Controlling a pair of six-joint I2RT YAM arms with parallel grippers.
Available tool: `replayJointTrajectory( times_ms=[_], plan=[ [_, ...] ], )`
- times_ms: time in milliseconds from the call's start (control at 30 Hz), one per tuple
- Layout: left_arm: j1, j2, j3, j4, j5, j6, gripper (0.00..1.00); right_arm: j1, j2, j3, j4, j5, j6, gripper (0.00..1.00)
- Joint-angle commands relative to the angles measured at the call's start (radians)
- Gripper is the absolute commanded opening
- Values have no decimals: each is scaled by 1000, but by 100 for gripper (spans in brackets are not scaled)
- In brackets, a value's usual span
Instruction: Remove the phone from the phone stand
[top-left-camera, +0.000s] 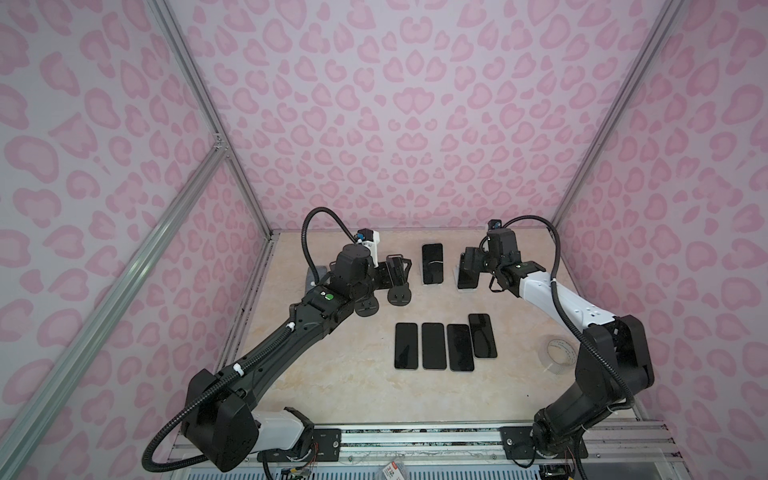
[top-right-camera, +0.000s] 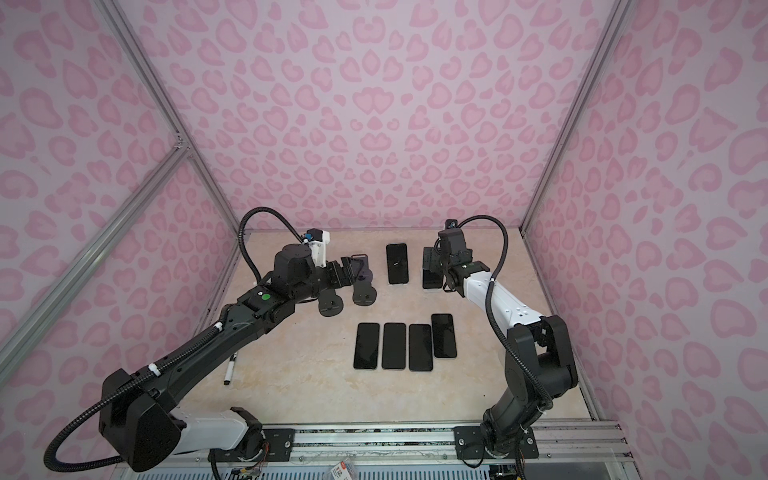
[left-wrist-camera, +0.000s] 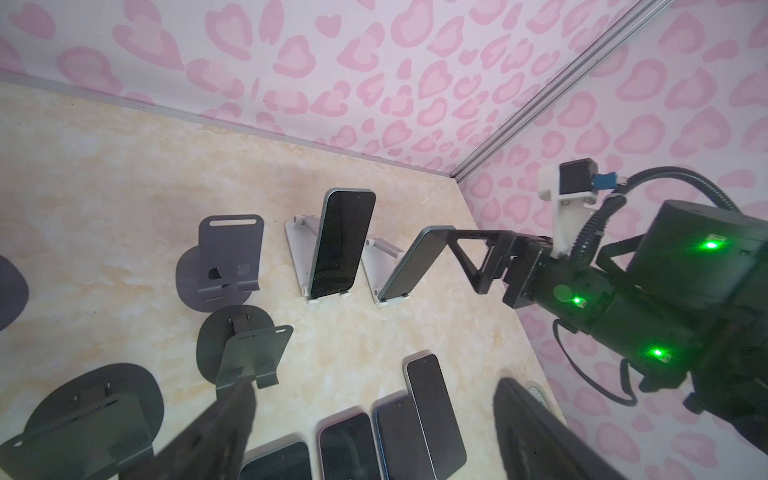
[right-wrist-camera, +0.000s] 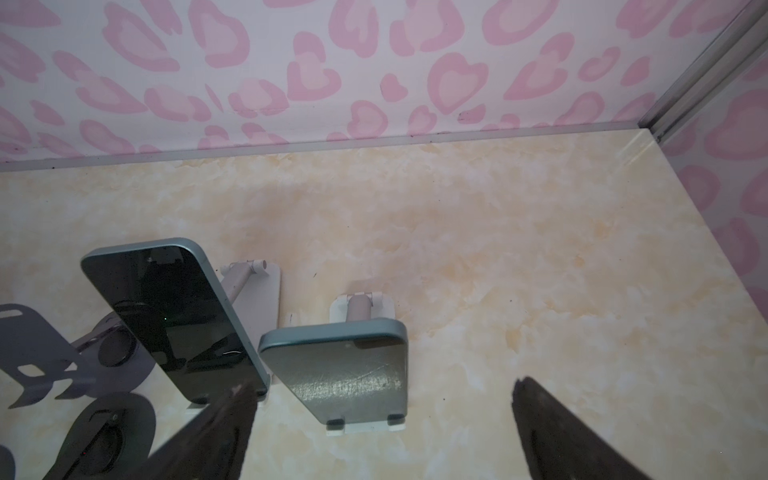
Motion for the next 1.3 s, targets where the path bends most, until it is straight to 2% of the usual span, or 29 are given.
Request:
replayJointTrajectory(
  times_ms=[0, 367, 533, 1267],
  plan=[
    [1, 2, 3, 37, 26, 16, 91, -3, 26, 6, 71, -25, -40, 98],
    [5, 13, 1, 35, 18, 32, 91, -6, 46, -10, 159, -103, -75, 98],
    [5, 9, 1, 37, 20, 32, 90, -8, 66, -8, 191, -50, -43, 98],
    [13, 25, -3, 41, 38, 14, 90, -19, 130, -25, 251, -128, -13, 98]
  ],
)
